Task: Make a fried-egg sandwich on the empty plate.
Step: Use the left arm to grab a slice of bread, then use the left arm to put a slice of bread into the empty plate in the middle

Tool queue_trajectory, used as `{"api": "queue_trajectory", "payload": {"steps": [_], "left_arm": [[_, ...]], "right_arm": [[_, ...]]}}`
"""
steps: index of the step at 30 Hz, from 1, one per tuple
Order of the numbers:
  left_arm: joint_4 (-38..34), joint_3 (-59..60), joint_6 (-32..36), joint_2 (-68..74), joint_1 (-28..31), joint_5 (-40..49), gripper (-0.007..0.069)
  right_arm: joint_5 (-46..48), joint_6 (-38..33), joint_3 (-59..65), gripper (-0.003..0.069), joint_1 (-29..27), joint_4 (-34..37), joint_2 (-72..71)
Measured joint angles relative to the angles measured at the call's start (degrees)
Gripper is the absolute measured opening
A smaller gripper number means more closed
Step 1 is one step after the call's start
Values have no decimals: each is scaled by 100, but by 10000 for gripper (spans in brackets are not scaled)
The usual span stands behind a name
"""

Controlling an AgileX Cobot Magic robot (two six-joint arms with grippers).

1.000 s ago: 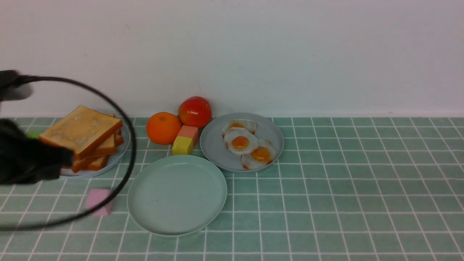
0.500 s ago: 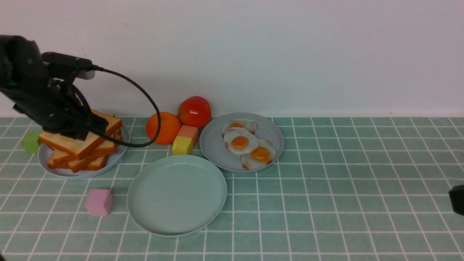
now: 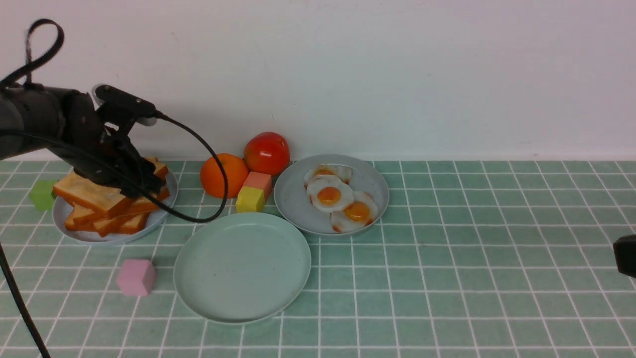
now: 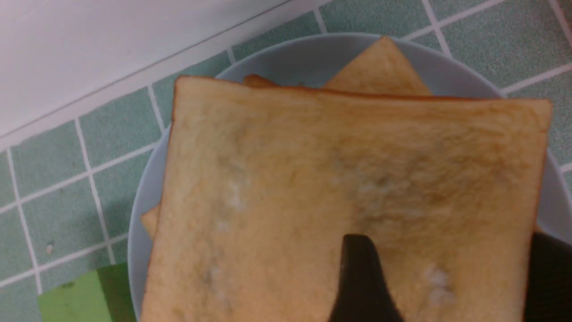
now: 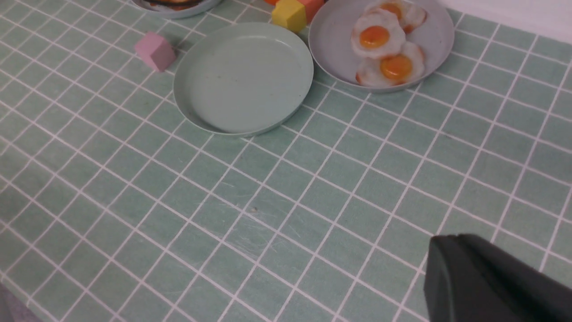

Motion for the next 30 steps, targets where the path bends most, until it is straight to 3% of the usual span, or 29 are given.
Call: {"api": "queue_trajectory", "payload": {"steps": [2,7,9,19,23,24,25,30], "left_arm": [[6,-18,0,0,-5,22,370],[19,-35,7,0,-5,178,111],[24,-35,7,-19,-5,232,56],[91,-35,-162,-839,-393,973,57],[91,125,-971,-1524,-1281,1591,57],[91,146,-1001,-1547,-1281,1591,57],[91,345,-1212,-1683,-1682,1757,57],[208,1116,-1459,-1567,-2857,1697,57]], "right_arm": [[0,0,0,8,0,21,0],[24,0,0,13,0,40,0],[42,0,0,13,0,40,0],[131,-7,0,14,0,45,0],[169,-59,0,14,0,45,0],[169,-62,0,14,0,45,0],[190,-101,0,14,0,45,0],[307,-123,0,14,0,45,0]]}}
